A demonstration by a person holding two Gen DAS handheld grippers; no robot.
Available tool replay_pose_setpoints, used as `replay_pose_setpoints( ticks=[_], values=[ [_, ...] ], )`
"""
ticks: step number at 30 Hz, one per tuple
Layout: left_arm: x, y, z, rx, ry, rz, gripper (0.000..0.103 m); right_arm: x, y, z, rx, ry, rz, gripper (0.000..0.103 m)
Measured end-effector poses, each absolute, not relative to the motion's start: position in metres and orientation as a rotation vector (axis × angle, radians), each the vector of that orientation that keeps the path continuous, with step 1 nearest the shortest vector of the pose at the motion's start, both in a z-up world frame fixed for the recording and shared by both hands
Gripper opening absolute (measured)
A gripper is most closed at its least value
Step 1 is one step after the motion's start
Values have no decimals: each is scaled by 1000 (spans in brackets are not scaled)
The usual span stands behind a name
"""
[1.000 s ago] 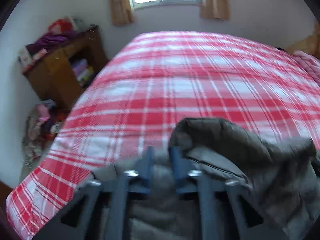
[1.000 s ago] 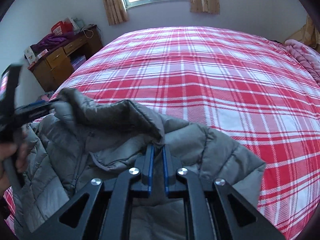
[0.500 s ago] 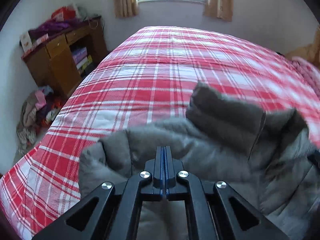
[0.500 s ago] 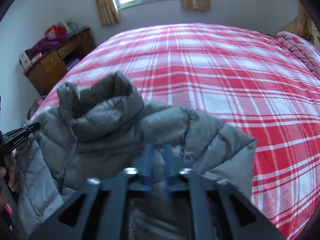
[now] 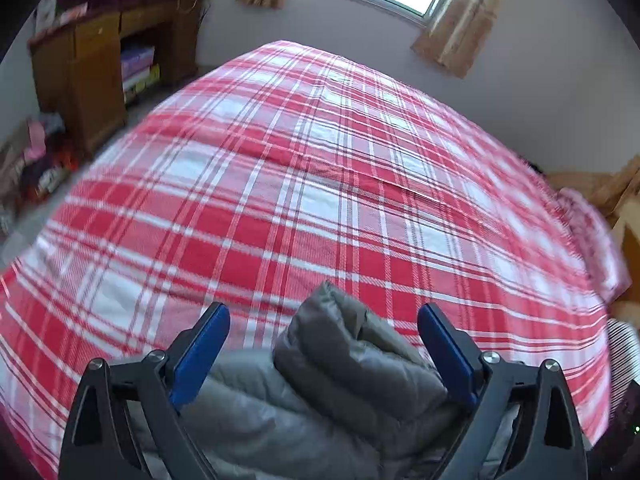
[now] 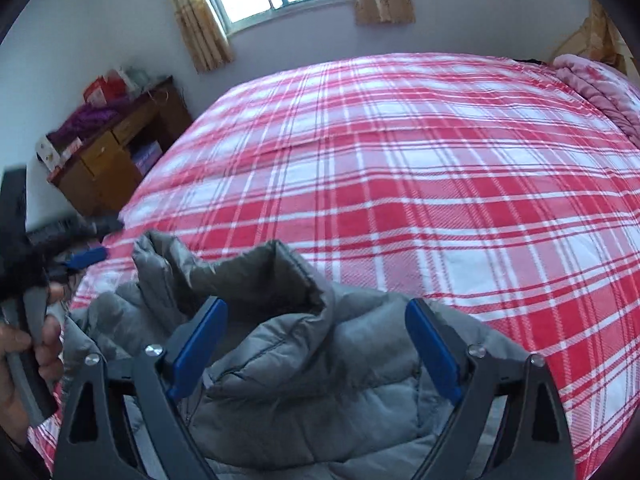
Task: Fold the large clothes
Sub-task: 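Grasp the jacket collar edges with both grippers and lift them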
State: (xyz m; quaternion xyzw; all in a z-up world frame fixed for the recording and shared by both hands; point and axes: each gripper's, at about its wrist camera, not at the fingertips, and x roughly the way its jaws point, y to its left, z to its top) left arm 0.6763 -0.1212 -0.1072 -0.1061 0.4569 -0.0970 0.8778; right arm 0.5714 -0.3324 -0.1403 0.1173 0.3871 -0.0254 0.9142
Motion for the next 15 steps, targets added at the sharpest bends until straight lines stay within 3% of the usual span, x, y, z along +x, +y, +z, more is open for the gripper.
replay_pose_setpoints(
  ticks=[3, 7, 8, 9, 11, 12, 13, 15],
  values=[
    [687, -137, -119, -101, 976, -136, 95, 576, -332, -152, 233, 824, -46, 93],
    [685, -141, -149, 32, 1032, -103, 94, 580, -328, -164, 216, 866, -21, 76],
    [682, -139, -154, 52, 1035, -105, 77, 580, -327, -166, 209, 871, -17, 73],
    [678, -136, -158, 55, 1040, -131, 46, 580, -327, -167, 204, 874, -11, 65],
    [666, -128, -159, 15, 1057, -192, 16, 579, -325, -169, 177, 879, -2, 46],
    [659, -125, -156, 6, 1036, -210, 13, 577, -325, -169, 161, 876, -3, 29],
    [646, -119, -149, 0, 989, -226, 10, 575, -324, -169, 140, 873, -4, 20],
    [622, -104, -139, -26, 937, -246, 6, 568, -322, -167, 93, 862, -2, 15]
  ],
)
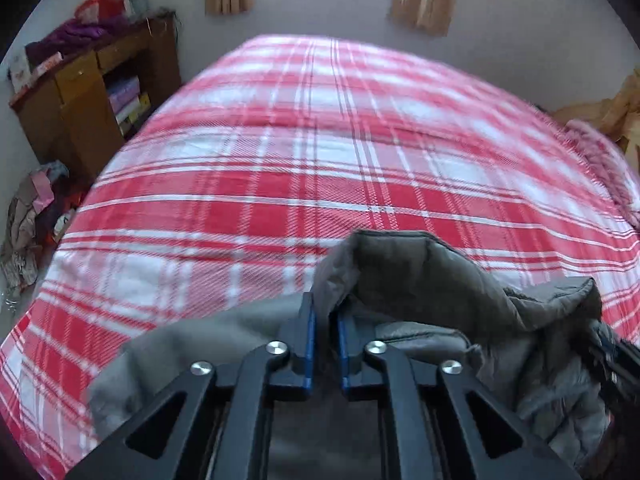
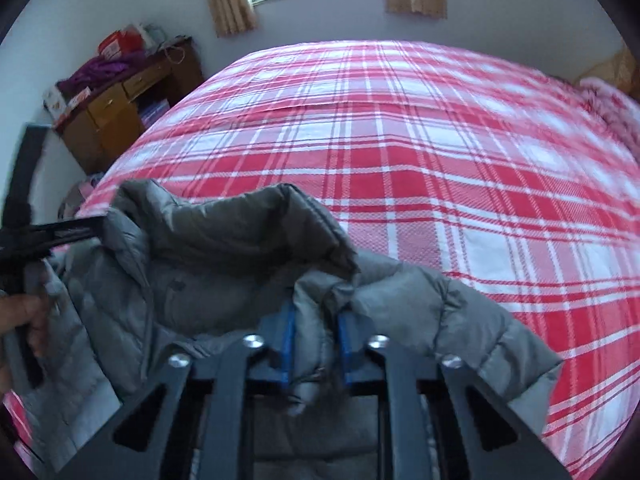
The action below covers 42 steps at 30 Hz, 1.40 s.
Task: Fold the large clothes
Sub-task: 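Grasp the jacket collar edges with both grippers and lift them, then fold the lifted collar over the jacket body with both grippers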
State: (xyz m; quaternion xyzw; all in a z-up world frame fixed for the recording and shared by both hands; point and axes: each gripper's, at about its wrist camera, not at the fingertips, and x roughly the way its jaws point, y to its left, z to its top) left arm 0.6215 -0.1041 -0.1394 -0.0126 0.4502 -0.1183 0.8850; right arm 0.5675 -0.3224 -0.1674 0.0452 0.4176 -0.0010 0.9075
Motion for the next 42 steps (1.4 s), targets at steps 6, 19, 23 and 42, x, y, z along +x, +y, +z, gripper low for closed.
replay_pose_setpoints(
  ticks=[6, 19, 23, 42],
  values=[
    [575, -70, -165, -76, 912, -263, 5, 535, -327, -167, 34, 814, 4, 11],
    [551, -83, -142, 72, 848, -216, 8, 529, -329, -186, -18, 865, -13, 30],
    [533, -75, -100, 91, 759, -207, 69, 506, -342, -158, -13, 840, -9, 49],
    [598, -117, -187, 233, 779, -78, 102, 568, -290, -186, 93, 805, 20, 55]
  ],
)
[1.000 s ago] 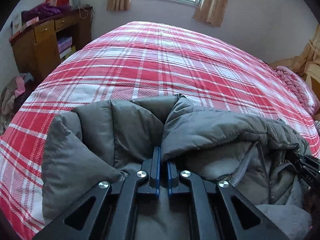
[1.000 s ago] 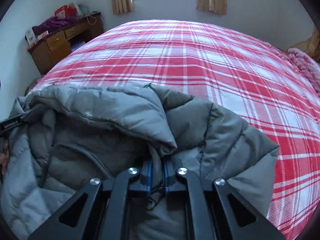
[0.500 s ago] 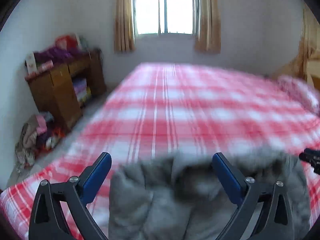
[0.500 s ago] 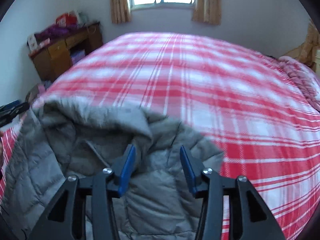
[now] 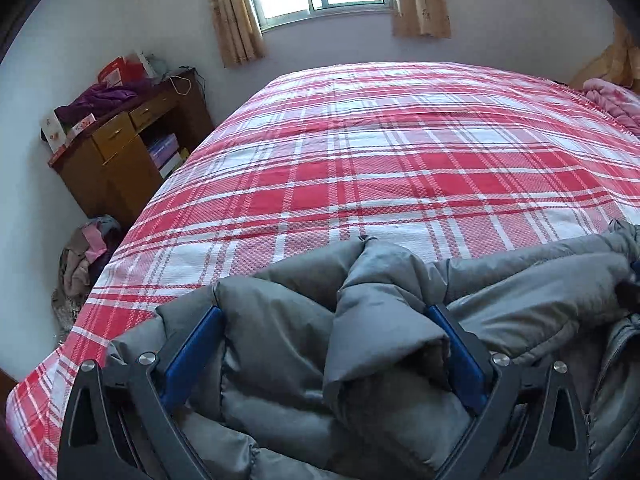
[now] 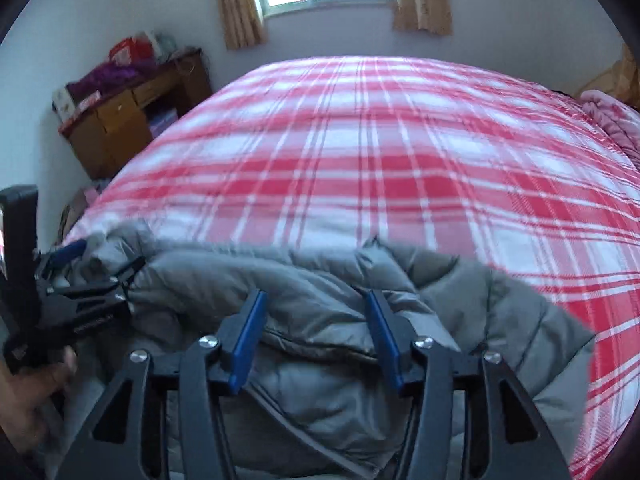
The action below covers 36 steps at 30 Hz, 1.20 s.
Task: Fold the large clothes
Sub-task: 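Fold the lifted collar over the jacket body with both grippers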
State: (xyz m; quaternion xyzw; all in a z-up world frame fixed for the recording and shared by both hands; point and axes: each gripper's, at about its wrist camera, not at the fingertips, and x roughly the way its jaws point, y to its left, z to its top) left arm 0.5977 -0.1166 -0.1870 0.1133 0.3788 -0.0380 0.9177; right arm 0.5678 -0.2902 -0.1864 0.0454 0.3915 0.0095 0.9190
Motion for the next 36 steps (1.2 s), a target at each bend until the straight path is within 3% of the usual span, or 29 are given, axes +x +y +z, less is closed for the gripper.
replay_pose_setpoints(
  ticks=[36],
  values=[
    [602, -122, -197, 248, 807, -54, 102, 572, -282, -212, -16, 838, -32, 55]
  ],
)
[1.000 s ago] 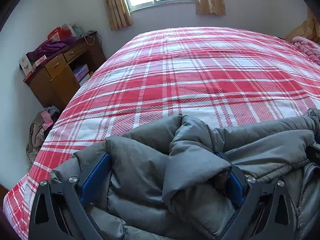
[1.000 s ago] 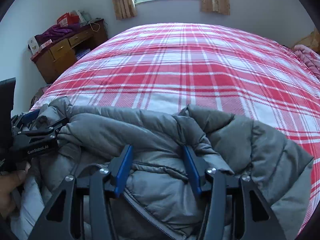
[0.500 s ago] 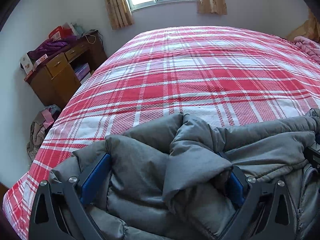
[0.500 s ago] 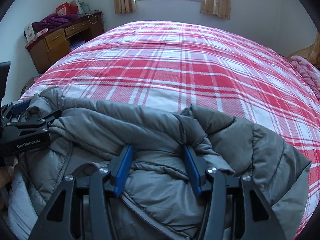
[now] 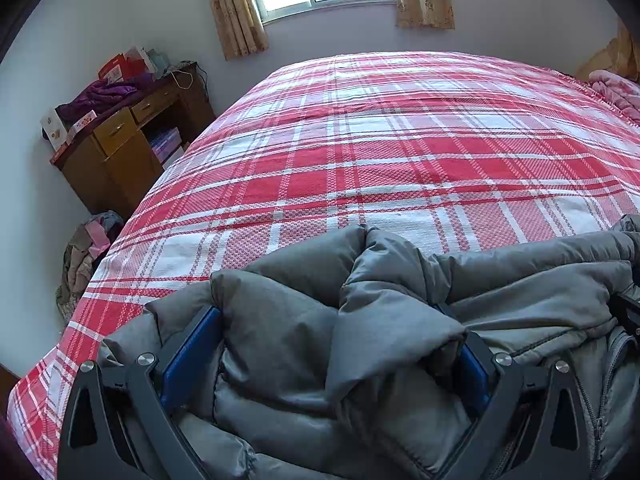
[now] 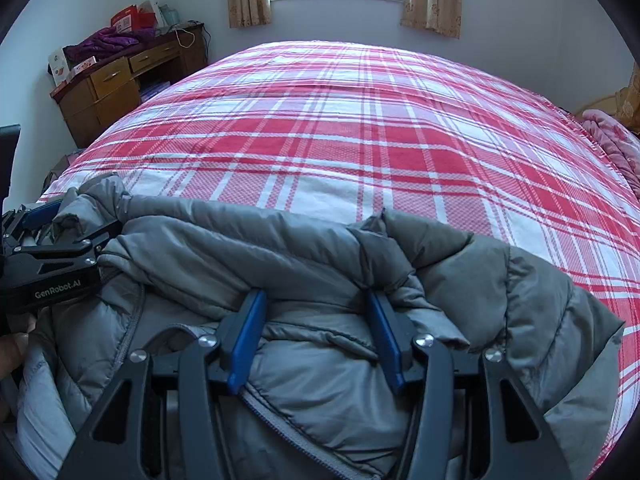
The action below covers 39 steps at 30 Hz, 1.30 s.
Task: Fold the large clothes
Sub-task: 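Fold the lifted collar over the jacket body with both grippers, then open both grippers to release the folded jacket onto the bed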
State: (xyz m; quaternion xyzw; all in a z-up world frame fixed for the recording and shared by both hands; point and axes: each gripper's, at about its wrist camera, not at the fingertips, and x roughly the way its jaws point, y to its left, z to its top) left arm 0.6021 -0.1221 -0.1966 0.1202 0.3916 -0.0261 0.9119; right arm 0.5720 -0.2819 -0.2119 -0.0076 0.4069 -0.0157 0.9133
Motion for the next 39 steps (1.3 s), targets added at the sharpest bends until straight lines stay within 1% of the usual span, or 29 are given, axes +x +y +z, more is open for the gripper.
replay_pose_setpoints(
  ticks=[5, 7, 8, 9, 10, 12, 14, 19, 23, 26, 32, 35, 39],
  values=[
    [602, -137, -194, 348, 789, -14, 102, 573, -282, -213, -19, 843, -34, 55],
    [601, -135, -175, 376, 829, -22, 102, 574, -279, -211, -56, 854, -38, 56],
    [593, -127, -154, 347, 812, -41, 102, 573, -279, -207, -75, 865, -27, 57],
    [583, -120, -135, 323, 780, -70, 102, 568, -283, -198, -84, 867, -15, 60],
    [571, -112, -119, 314, 749, -90, 102, 555, -290, -185, -84, 834, -41, 69],
    [539, -89, -93, 305, 725, -110, 102, 526, -304, -163, -77, 763, -77, 78],
    [507, -61, -84, 288, 744, -145, 102, 486, -324, -145, -45, 740, -82, 79],
    [399, 23, -108, 279, 795, -174, 102, 377, -356, -141, 23, 787, -86, 79],
    [321, 80, -140, 193, 860, -171, 102, 281, -370, -163, 89, 840, -99, 80],
    [275, 105, -161, 135, 900, -148, 102, 225, -372, -183, 146, 873, -117, 80],
    [208, 127, -186, 53, 909, -134, 102, 145, -351, -202, 175, 875, -131, 80],
    [192, 127, -197, 28, 936, -155, 102, 120, -341, -205, 189, 857, -126, 80],
    [176, 132, -201, 12, 918, -175, 102, 97, -336, -217, 215, 869, -116, 80]
  ],
)
